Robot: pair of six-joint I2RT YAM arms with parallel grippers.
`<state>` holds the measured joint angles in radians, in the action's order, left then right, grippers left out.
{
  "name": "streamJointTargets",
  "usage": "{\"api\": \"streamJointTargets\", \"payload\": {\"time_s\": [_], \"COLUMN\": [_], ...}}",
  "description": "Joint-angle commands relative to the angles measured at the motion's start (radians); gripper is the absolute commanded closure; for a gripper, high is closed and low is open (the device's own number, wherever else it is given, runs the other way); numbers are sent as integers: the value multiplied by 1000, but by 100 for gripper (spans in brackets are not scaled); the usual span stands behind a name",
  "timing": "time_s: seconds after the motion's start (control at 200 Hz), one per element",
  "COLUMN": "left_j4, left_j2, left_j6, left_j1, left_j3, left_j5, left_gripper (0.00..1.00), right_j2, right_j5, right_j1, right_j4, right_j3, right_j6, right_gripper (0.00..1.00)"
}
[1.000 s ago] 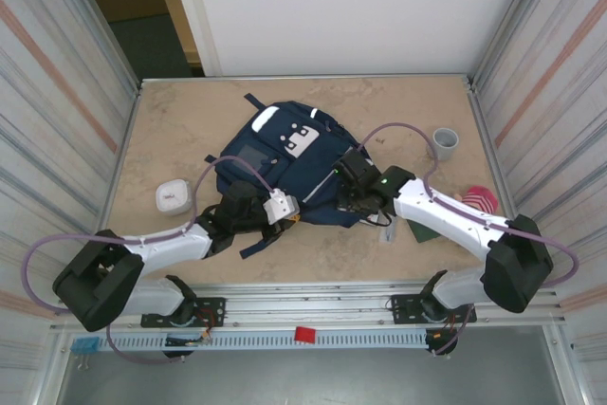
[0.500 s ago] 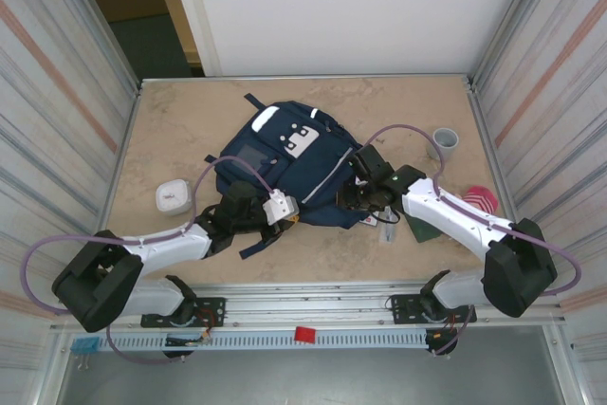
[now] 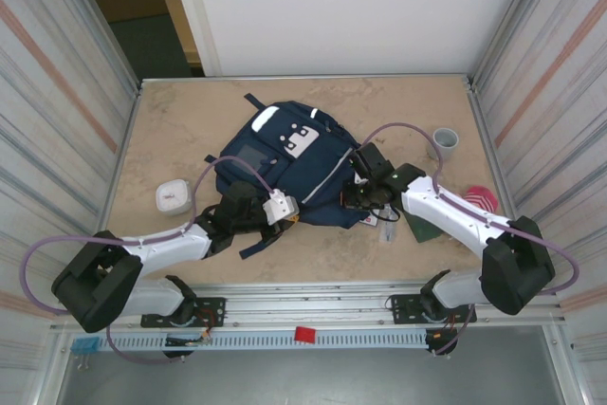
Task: Pack the student bag
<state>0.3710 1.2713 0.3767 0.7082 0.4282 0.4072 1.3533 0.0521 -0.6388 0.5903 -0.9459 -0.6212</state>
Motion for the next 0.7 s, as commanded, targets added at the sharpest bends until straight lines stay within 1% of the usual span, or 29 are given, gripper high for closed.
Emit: {"api": "streamJointTargets", "payload": {"time_s": [0.0, 0.18, 0.301, 0.391, 0.456, 0.556, 0.646, 0.697], "left_j4": [28, 0, -35, -64, -116, -247, -375, -442], "left_j2": [-46, -58, -63, -78, -97, -125, -145, -165], "left_j6": [5, 18, 13, 2, -25, -71, -139, -167], "left_j1": [0, 0, 0, 0, 0, -1, -24, -45], "left_j3": [30, 32, 43, 50, 67, 113, 154, 172], "left_j5": [-25, -47, -74, -99, -163, -326, -452, -468], "left_gripper": [100, 100, 100, 100, 100, 100, 94, 89], "right_j2": [-28, -32, -23, -25, -31, -26, -14, -2], "right_j5": [-147, -151, -106, -46, -4, -5, -31, -40], "right_j1": [43, 112, 141, 135, 106, 24, -66, -117], "right_j4": [148, 166, 132, 97, 57, 12, -46, -93], "right_j3": [-17, 7, 10, 10, 21, 29, 33, 38], "right_j6": [-25, 8, 52, 78, 65, 2, -83, -132], "right_gripper": [95, 95, 95, 95, 95, 95, 95, 95]}}
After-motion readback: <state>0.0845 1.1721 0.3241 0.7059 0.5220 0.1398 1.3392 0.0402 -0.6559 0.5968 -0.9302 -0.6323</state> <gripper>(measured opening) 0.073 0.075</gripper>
